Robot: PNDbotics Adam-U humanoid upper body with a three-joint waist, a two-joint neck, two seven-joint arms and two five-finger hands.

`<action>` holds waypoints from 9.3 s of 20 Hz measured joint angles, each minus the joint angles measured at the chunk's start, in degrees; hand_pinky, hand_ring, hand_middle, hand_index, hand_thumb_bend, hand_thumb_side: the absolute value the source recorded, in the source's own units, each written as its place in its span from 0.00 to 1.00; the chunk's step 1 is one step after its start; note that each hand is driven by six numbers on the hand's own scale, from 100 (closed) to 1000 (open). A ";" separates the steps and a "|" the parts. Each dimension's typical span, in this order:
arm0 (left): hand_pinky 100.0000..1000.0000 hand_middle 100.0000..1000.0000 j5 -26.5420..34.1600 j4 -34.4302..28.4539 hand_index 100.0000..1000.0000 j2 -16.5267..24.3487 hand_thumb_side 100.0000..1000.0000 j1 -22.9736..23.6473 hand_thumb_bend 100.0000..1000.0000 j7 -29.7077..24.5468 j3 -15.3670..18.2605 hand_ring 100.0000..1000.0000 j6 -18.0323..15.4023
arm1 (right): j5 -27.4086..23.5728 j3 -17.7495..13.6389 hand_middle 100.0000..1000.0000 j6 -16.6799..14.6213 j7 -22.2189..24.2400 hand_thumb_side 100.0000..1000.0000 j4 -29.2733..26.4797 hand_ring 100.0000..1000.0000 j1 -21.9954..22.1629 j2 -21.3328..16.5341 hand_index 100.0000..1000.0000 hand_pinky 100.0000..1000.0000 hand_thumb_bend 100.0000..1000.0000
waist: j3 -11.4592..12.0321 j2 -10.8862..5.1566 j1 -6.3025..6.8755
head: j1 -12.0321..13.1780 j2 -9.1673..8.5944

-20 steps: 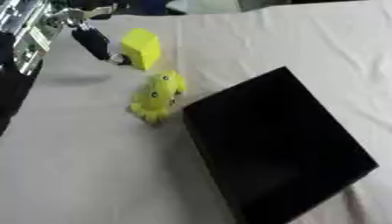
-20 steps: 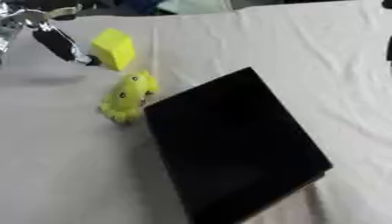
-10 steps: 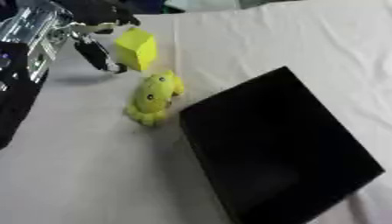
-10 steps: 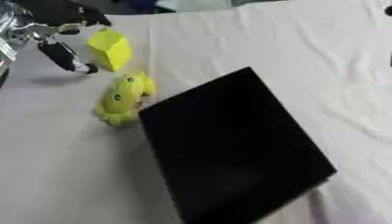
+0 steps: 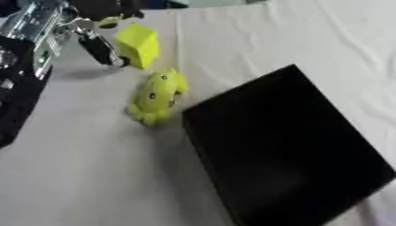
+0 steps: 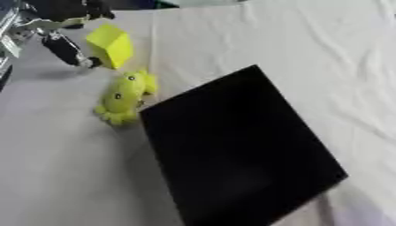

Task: Pick up objects on the table and place them in the box.

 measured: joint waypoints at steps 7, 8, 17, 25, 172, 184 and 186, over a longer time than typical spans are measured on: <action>0.93 0.93 -0.06 0.57 1.00 -0.25 0.35 -0.16 0.34 0.04 0.00 0.93 -0.29 | 0.00 0.00 0.65 0.21 -0.22 1.00 0.00 0.76 -0.34 0.39 0.82 0.84 0.00 | -0.30 0.62 0.04 | 0.48 -0.49; 0.92 0.92 -0.05 0.73 1.00 -0.26 0.35 -0.16 0.33 -0.10 0.00 0.92 -0.34 | 0.00 0.00 0.65 0.21 -0.25 1.00 0.00 0.76 -0.35 0.42 0.82 0.84 0.00 | -0.41 0.69 0.07 | 0.55 -0.51; 0.82 0.74 1.53 2.03 0.83 -0.72 0.35 -0.37 0.17 -2.47 0.39 0.81 -1.03 | 0.00 -0.34 0.64 0.86 -1.51 1.00 0.00 0.76 -0.37 0.79 0.81 0.84 0.00 | -1.05 0.95 0.24 | 1.38 -0.92; 0.68 0.54 1.57 0.85 0.65 -0.74 0.31 -0.36 0.01 2.74 1.11 0.68 1.51 | -0.28 -0.35 0.64 1.02 -1.94 1.00 0.00 0.76 -0.31 0.97 0.81 0.84 0.00 | -1.20 0.93 0.24 | 1.47 -0.91; 0.75 0.82 18.73 -16.71 0.89 -2.80 0.56 15.02 0.61 -1.07 -6.81 0.81 12.72 | -1.77 -2.80 0.64 3.24 -2.92 1.00 0.00 0.77 4.17 2.21 0.81 0.84 0.00 | 3.96 -6.52 -0.41 | -5.51 7.05; 0.73 0.80 18.65 -11.38 0.87 -4.35 0.57 14.77 0.60 -0.92 -7.45 0.79 11.17 | -1.94 -2.81 0.64 3.19 -2.88 1.00 0.00 0.77 3.72 2.86 0.81 0.84 0.00 | 3.43 -6.17 -0.35 | -4.95 6.63; 0.69 0.75 18.56 -10.96 0.83 -4.63 0.56 14.76 0.57 -0.86 -7.44 0.75 11.12 | -1.98 -2.81 0.64 3.19 -2.89 1.00 0.00 0.77 3.65 2.97 0.81 0.84 0.00 | 3.20 -6.09 -0.35 | -4.82 6.63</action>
